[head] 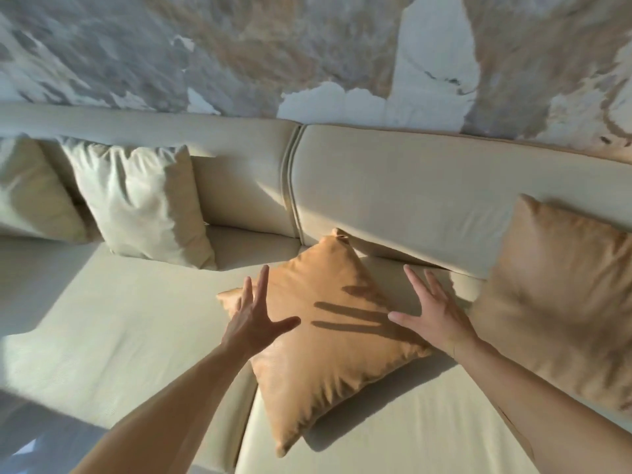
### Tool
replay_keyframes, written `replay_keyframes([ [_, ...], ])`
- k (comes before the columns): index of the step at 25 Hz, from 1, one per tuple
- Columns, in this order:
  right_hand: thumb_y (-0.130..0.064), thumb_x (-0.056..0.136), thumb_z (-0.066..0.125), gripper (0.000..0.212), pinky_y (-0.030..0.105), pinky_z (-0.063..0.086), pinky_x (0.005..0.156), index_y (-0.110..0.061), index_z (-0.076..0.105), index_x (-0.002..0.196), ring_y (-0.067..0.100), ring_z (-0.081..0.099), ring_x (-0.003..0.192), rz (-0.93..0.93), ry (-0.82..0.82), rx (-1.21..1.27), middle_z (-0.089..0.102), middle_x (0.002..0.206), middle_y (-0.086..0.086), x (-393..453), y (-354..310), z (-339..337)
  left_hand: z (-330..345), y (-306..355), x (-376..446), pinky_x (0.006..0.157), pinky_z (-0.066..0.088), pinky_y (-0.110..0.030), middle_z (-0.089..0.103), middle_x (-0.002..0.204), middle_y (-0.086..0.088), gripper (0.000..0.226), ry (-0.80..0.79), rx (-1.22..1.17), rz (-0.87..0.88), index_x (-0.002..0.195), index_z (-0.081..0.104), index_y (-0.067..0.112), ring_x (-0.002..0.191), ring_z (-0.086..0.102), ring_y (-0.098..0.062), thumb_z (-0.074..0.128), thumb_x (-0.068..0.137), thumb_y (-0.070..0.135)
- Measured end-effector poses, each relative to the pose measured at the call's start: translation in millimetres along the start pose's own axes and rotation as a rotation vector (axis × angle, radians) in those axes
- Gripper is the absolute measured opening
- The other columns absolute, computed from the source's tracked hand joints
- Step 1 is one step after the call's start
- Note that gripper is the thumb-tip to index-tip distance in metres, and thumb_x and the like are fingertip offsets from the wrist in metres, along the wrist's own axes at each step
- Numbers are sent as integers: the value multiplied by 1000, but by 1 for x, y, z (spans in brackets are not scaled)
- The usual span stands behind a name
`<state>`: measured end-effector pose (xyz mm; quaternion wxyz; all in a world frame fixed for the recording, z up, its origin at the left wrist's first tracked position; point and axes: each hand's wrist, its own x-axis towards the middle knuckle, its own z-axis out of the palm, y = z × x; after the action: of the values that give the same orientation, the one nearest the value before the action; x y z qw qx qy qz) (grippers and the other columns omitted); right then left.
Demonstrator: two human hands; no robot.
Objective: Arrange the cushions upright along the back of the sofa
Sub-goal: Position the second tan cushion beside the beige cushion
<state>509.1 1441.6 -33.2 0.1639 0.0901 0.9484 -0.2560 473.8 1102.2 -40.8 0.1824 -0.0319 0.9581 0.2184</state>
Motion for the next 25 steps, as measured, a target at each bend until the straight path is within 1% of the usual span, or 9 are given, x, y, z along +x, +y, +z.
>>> replay_keyframes([
  [4, -71, 75, 61, 101, 51, 33, 111, -45, 0, 152, 37, 17, 147, 82, -56, 17, 3, 164, 8, 45, -23, 38, 10, -66, 29, 111, 32, -60, -12, 164, -16, 128, -54, -83, -98, 137, -30, 59, 145, 20, -48, 66, 57, 84],
  [8, -74, 72, 61, 110, 56, 26, 113, -43, -7, 152, 40, 12, 148, 168, -149, -28, -2, 164, 12, 88, -36, 77, 38, -102, 52, 110, 32, -56, -25, 160, -17, 133, -132, -161, -261, 149, -24, 43, 146, 17, -48, 72, 63, 74],
  [11, -73, 71, 63, 113, 58, 21, 113, -43, -11, 152, 39, 8, 149, 194, -236, -29, -6, 164, 12, 111, -47, 96, 56, -110, 69, 113, 32, -53, -8, 163, -22, 138, -206, -324, -365, 150, -23, 38, 147, 19, -44, 73, 59, 75],
  [13, -71, 69, 68, 116, 56, 21, 114, -45, -10, 151, 37, 10, 149, 220, -276, 11, -3, 164, 13, 126, -52, 102, 67, -111, 83, 110, 38, -55, 4, 163, -20, 141, -167, -426, -420, 151, -20, 41, 145, 24, -44, 79, 55, 71],
  [16, -65, 61, 79, 125, 50, 21, 115, -52, -9, 149, 34, 13, 149, 272, -298, 157, 1, 163, 15, 141, -52, 107, 76, -114, 98, 105, 41, -59, 2, 162, -16, 147, -116, -464, -475, 150, -12, 50, 145, 20, -44, 87, 43, 65],
  [18, -62, 52, 85, 135, 48, 20, 116, -53, -9, 148, 31, 15, 149, 310, -290, 259, 2, 164, 13, 145, -50, 112, 79, -120, 106, 103, 42, -62, 1, 163, -13, 154, -130, -528, -469, 150, -9, 52, 146, 18, -44, 89, 32, 67],
  [20, -61, 44, 88, 143, 49, 21, 117, -49, -8, 150, 29, 18, 148, 336, -284, 299, 7, 164, 9, 144, -49, 115, 81, -124, 109, 109, 37, -58, 9, 160, -14, 147, -101, -583, -418, 152, -4, 48, 145, 21, -42, 93, 42, 55],
  [23, -52, 50, 91, 144, 52, 21, 117, -40, -10, 152, 30, 17, 148, 382, -299, 330, 7, 164, 6, 134, -49, 112, 75, -121, 107, 118, 26, -47, 15, 160, -8, 131, -35, -647, -279, 155, 6, 39, 147, 19, -29, 93, 57, 41],
  [25, -47, 53, 92, 143, 50, 22, 116, -37, -10, 153, 31, 19, 147, 403, -261, 379, 10, 164, 5, 118, -46, 110, 63, -113, 106, 117, 27, -42, 13, 160, -11, 132, -12, -606, -193, 156, 8, 32, 147, 18, -29, 94, 56, 38],
])
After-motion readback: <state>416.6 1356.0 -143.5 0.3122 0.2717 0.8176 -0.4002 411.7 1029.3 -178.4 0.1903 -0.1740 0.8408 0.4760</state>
